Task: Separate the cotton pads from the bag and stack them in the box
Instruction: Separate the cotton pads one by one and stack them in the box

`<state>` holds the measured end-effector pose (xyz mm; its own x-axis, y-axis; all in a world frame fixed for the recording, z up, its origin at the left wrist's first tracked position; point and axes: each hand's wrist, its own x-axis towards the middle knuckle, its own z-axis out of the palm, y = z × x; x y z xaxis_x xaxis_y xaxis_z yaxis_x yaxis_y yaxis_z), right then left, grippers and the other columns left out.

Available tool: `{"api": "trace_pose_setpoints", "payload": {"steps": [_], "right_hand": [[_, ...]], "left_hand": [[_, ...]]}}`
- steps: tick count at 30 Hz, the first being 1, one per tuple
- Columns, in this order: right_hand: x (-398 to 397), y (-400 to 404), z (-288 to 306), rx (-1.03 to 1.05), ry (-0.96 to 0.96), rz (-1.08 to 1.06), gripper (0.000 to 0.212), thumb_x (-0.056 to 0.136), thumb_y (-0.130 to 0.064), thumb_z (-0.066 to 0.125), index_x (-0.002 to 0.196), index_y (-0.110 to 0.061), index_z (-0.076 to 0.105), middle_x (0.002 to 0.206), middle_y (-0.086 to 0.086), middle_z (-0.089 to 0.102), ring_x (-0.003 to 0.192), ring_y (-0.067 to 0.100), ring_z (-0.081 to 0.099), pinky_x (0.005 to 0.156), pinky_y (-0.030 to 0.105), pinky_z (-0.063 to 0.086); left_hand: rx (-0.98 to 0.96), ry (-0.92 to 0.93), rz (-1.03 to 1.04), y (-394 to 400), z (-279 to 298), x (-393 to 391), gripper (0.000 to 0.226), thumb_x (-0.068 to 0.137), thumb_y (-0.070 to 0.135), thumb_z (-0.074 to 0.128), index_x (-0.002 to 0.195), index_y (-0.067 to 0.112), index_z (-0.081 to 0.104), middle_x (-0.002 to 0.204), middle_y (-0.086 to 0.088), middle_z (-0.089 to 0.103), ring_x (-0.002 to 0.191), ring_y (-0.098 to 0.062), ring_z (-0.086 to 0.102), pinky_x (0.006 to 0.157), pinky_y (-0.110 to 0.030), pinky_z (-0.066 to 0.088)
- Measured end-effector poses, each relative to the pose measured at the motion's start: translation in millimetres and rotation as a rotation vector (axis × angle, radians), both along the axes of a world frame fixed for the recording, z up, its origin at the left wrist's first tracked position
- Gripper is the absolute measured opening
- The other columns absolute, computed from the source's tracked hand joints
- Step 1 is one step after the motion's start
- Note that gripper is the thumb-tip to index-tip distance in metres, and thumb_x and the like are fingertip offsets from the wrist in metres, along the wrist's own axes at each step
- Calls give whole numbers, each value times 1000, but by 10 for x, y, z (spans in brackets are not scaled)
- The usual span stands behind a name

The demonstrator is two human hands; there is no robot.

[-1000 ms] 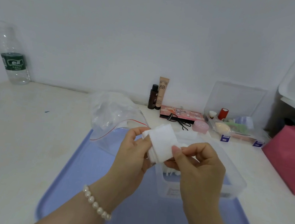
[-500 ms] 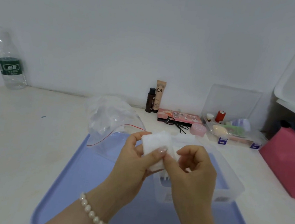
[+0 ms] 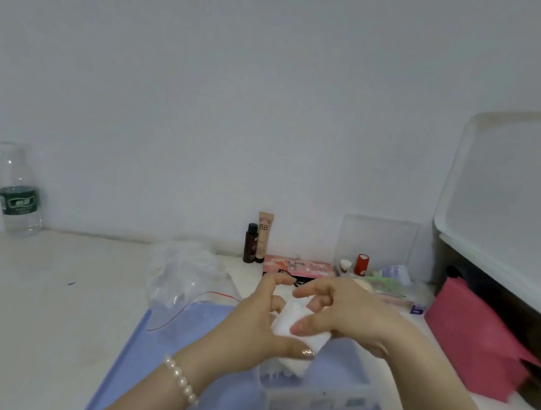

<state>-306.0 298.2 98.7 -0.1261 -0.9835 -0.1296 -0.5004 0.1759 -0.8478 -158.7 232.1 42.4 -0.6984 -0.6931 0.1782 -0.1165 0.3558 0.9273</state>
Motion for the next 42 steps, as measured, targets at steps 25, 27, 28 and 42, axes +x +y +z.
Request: {"api": "trace_pose_setpoints", "payload": {"steps": [25, 27, 28, 42], "right_hand": [[-211, -453, -685, 183, 573, -411, 34, 86, -39, 60, 103, -10, 55, 103, 6, 61, 98, 23, 60, 66, 23, 41], [-203, -474, -696, 163, 475, -392, 32, 86, -43, 59, 83, -12, 54, 81, 4, 59, 85, 24, 63, 58, 23, 41], [-200, -480, -704, 158, 444, -389, 34, 85, -43, 59, 73, -13, 50, 70, 3, 56, 76, 24, 63, 56, 23, 42], [-215, -346, -718, 298, -80, -433, 53, 93, -57, 36, 114, -11, 53, 101, 13, 62, 88, 27, 62, 73, 39, 56]], "left_hand": [[-511, -603, 100, -98, -591, -128, 79, 92, 42, 52, 151, 24, 3, 159, 6, -7, 146, -11, -8, 118, -28, -1], [-506, -607, 88, -114, -597, -128, 80, 92, 41, 51, 151, 21, 0, 159, 4, -9, 145, -12, -8, 117, -26, -2], [-502, -609, 83, -116, -601, -125, 81, 93, 41, 51, 151, 19, 0, 159, 3, -9, 145, -12, -8, 117, -26, -3], [-399, -472, 73, -159, -687, -96, 89, 88, 42, 59, 151, 20, 0, 158, 7, -3, 145, -8, -4, 116, -23, 1]]}}
